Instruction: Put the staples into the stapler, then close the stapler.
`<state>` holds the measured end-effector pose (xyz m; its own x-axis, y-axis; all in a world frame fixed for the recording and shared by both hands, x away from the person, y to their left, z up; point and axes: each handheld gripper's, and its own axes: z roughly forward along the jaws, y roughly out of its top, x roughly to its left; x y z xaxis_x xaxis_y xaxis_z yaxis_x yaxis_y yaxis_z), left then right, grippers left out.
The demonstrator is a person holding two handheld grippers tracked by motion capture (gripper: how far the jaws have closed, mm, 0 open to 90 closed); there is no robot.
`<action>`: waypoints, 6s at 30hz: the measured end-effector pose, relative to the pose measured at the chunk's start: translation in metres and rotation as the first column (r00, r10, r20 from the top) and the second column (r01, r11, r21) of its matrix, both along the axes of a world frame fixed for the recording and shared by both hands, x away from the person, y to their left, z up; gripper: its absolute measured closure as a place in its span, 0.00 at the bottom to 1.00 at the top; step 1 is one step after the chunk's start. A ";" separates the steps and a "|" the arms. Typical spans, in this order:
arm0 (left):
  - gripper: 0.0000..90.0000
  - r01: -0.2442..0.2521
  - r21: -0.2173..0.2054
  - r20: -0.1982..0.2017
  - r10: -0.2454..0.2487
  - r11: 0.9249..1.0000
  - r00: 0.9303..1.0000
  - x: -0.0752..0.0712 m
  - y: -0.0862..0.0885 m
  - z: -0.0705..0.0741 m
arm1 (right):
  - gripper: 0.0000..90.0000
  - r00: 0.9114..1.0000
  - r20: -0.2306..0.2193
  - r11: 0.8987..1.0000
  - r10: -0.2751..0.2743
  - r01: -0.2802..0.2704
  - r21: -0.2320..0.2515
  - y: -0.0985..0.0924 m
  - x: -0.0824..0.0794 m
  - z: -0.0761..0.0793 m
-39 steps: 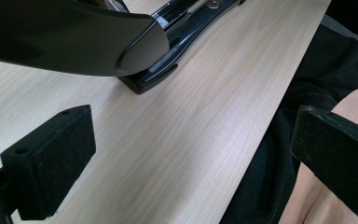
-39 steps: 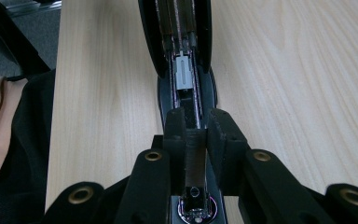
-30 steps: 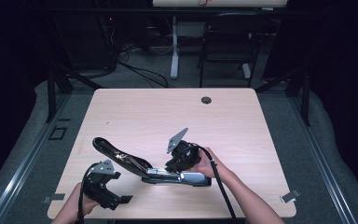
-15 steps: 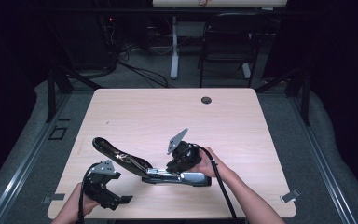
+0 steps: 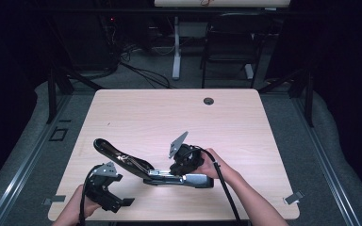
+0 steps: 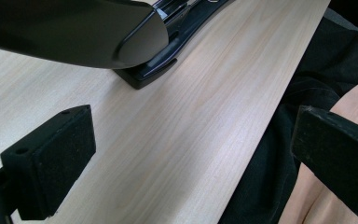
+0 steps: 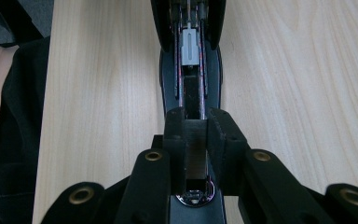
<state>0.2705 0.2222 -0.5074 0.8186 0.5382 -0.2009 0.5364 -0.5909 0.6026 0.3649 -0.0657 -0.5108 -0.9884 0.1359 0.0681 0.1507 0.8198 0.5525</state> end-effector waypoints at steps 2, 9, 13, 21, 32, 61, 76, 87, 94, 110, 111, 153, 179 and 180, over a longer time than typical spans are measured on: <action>0.00 0.000 0.001 0.000 0.000 1.000 1.000 0.000 0.000 0.000 | 0.87 1.000 0.002 1.000 0.005 -0.005 -0.007 0.000 0.000 0.000; 0.00 -0.001 -0.002 0.001 0.001 1.000 1.000 0.000 0.000 0.000 | 0.87 1.000 0.004 0.999 0.021 -0.020 -0.039 -0.001 0.001 -0.001; 0.00 0.002 0.000 0.000 -0.002 1.000 1.000 0.000 0.000 0.000 | 0.87 1.000 0.004 0.999 0.025 -0.025 -0.046 -0.001 0.001 -0.001; 0.00 0.002 -0.003 -0.002 -0.002 1.000 1.000 0.000 0.000 0.000 | 0.87 1.000 0.001 0.998 0.029 -0.029 -0.064 -0.001 0.001 -0.003; 0.00 0.003 -0.006 0.000 -0.003 1.000 1.000 0.000 0.000 0.000 | 0.87 0.999 0.001 0.996 0.033 -0.033 -0.081 -0.002 0.001 -0.002; 0.00 0.002 -0.004 0.003 -0.002 1.000 1.000 0.000 0.002 0.000 | 0.45 0.990 -0.031 0.989 -0.141 0.139 -0.051 -0.018 0.011 0.005; 0.00 -0.029 0.017 0.007 0.029 0.999 1.000 0.002 0.004 0.000 | 0.12 0.965 -0.001 0.964 -0.263 0.263 -0.031 -0.032 0.002 0.014; 0.00 -0.051 0.014 0.001 0.051 0.999 0.999 0.004 0.006 -0.001 | 0.13 0.958 0.012 0.956 -0.287 0.287 -0.058 -0.036 0.002 0.012; 0.00 -0.064 0.025 0.006 0.064 0.998 0.998 0.004 0.008 0.000 | 0.16 0.957 0.021 0.955 -0.288 0.289 -0.069 -0.035 0.003 0.012; 0.07 -0.284 0.032 -0.015 0.284 0.958 0.959 0.013 0.027 0.002 | 0.17 0.954 0.034 0.951 -0.296 0.298 -0.076 -0.035 0.001 0.014; 0.10 -0.291 0.029 -0.016 0.292 0.956 0.956 0.013 0.028 0.002 | 0.17 0.954 0.038 0.951 -0.297 0.299 -0.074 -0.035 0.001 0.015; 0.97 -0.475 -0.273 0.146 0.524 0.836 0.839 0.022 0.043 0.024 | 0.92 0.921 0.207 0.944 -0.329 0.321 0.071 -0.022 -0.020 0.041; 0.99 -0.396 -0.303 0.266 0.476 0.867 0.838 0.022 0.024 0.038 | 0.97 0.917 0.213 0.940 -0.337 0.315 0.133 -0.017 -0.026 0.050; 1.00 -0.396 -0.302 0.267 0.476 0.867 0.838 0.022 0.023 0.038 | 0.97 0.917 0.213 0.940 -0.336 0.314 0.132 -0.017 -0.026 0.051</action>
